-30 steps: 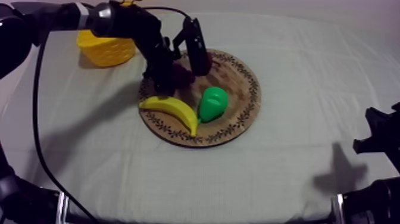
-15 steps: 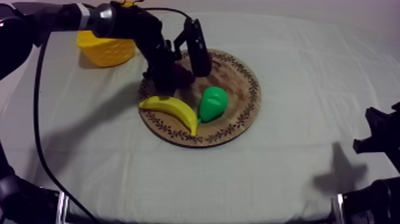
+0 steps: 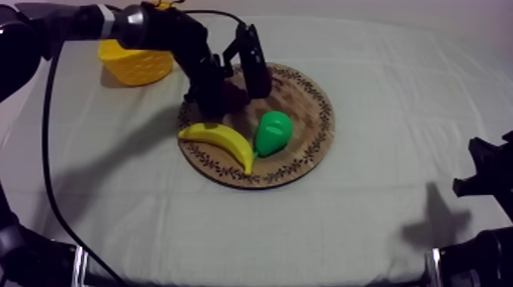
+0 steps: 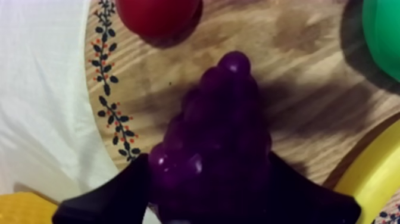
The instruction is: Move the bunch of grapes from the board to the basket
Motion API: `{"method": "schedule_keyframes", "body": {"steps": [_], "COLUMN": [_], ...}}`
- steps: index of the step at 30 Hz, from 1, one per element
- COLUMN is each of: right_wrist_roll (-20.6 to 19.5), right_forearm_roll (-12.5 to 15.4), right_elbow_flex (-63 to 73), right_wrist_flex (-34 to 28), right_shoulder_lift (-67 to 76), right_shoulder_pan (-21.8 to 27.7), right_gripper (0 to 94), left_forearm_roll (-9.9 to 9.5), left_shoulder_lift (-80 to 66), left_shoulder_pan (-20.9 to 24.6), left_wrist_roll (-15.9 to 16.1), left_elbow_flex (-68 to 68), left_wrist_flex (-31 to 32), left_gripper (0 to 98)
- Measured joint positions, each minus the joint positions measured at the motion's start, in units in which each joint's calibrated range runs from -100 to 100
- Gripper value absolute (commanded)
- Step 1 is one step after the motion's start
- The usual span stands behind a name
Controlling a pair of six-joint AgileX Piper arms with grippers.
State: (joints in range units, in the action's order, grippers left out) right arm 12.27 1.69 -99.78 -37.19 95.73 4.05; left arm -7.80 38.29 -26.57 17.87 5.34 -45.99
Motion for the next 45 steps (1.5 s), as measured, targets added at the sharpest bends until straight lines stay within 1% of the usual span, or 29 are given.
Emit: {"method": "schedule_keyframes", "body": {"steps": [12, 22, 25, 29, 33, 36, 40, 45], "right_wrist_roll": [0.0, 0.0, 0.0, 0.0, 0.0, 0.0, 0.0, 0.0], "right_forearm_roll": [0.0, 0.0, 0.0, 0.0, 0.0, 0.0, 0.0, 0.0], "right_elbow_flex": [0.0, 0.0, 0.0, 0.0, 0.0, 0.0, 0.0, 0.0], "right_wrist_flex": [0.0, 0.0, 0.0, 0.0, 0.0, 0.0, 0.0, 0.0], "right_shoulder_lift": [0.0, 0.0, 0.0, 0.0, 0.0, 0.0, 0.0, 0.0], "right_shoulder_pan": [0.0, 0.0, 0.0, 0.0, 0.0, 0.0, 0.0, 0.0], "right_gripper": [0.5, 0.5, 0.5, 0.5, 0.5, 0.5, 0.5, 0.5], "left_forearm_roll": [0.4, 0.58, 0.43, -0.91, -2.54, -3.19, -3.3, -3.45], "left_shoulder_lift": [-4.9, -15.8, -19.9, -26.0, -33.0, -38.0, -44.4, -51.1], "left_shoulder_pan": [-0.3, -2.0, -2.7, -4.3, -6.2, -7.3, -7.9, -6.6], "left_wrist_roll": [0.3, 0.2, -0.4, -2.2, -5.2, -7.3, -9.8, -12.4], "left_elbow_flex": [4.5, 10.6, 12.8, 16.4, 20.2, 22.5, 24.7, 24.5], "left_wrist_flex": [3.0, 4.7, 5.1, 6.0, 6.8, 7.0, 7.2, 7.6], "left_gripper": [60.7, 61.6, 61.7, 61.4, 61.0, 60.9, 60.0, 59.6]}}
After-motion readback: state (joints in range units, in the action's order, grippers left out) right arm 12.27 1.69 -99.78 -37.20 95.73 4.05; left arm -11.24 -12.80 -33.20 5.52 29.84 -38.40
